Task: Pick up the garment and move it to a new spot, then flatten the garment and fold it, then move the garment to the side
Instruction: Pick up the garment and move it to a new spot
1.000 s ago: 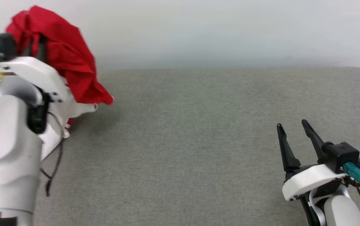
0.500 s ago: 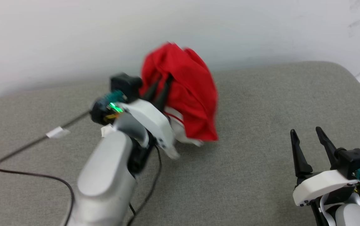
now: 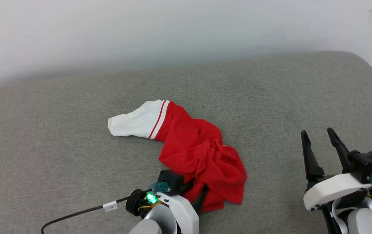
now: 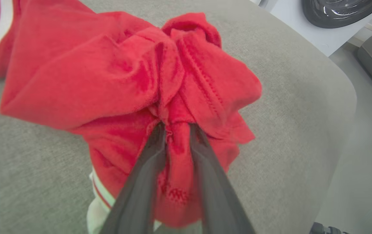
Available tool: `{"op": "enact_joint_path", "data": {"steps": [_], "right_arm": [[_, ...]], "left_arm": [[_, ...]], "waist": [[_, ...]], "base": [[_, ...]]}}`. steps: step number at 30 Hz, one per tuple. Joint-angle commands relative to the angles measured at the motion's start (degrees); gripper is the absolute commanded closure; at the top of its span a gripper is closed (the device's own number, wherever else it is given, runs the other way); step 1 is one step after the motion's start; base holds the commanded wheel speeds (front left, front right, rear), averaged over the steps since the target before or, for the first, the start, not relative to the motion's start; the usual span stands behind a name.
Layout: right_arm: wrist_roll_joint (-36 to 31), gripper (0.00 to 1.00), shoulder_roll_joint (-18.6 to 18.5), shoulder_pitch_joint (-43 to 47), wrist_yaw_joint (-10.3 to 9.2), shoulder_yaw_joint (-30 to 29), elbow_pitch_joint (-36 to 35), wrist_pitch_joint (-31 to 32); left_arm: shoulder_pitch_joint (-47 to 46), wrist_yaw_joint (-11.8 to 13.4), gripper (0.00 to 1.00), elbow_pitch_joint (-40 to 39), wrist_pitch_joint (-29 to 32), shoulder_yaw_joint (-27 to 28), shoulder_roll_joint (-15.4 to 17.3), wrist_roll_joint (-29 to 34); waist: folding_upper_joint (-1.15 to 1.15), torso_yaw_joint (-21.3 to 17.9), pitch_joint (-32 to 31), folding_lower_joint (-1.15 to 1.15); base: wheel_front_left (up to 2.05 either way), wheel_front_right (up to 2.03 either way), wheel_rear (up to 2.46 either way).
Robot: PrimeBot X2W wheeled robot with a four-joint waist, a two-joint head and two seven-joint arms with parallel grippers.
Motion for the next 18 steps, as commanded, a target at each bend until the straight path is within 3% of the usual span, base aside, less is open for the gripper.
{"op": "enact_joint_path", "data": {"steps": [1, 8, 18], "right_arm": [[-0.07, 0.00, 0.02, 0.36, -0.04, -0.16, 0.25, -0.44], [-0.17, 0.00, 0.01, 2.07, -0.03, -0.11, 1.13, -0.08], [-0.35, 0.00, 0.01, 3.83, -0.04, -0.05, 0.06, 0.92]], "left_arm": [[0.42, -0.20, 0.00, -0.40, -0.92, -0.29, 0.24, 0.50], [-0.24, 1.53, 0.00, -5.80, -9.67, 1.29, 0.23, 1.36], [2.54, 9.90, 0.00, -11.39, -14.43, 10.20, 4.21, 0.56]], "waist": [[0.00, 0.78, -0.80, 0.00], [0.00, 2.95, -4.63, 0.00], [0.00, 4.43, -6.68, 0.00]], "base": [[0.00, 0.00, 0.00], [0.00, 0.00, 0.00], [0.00, 0.00, 0.00]]}}
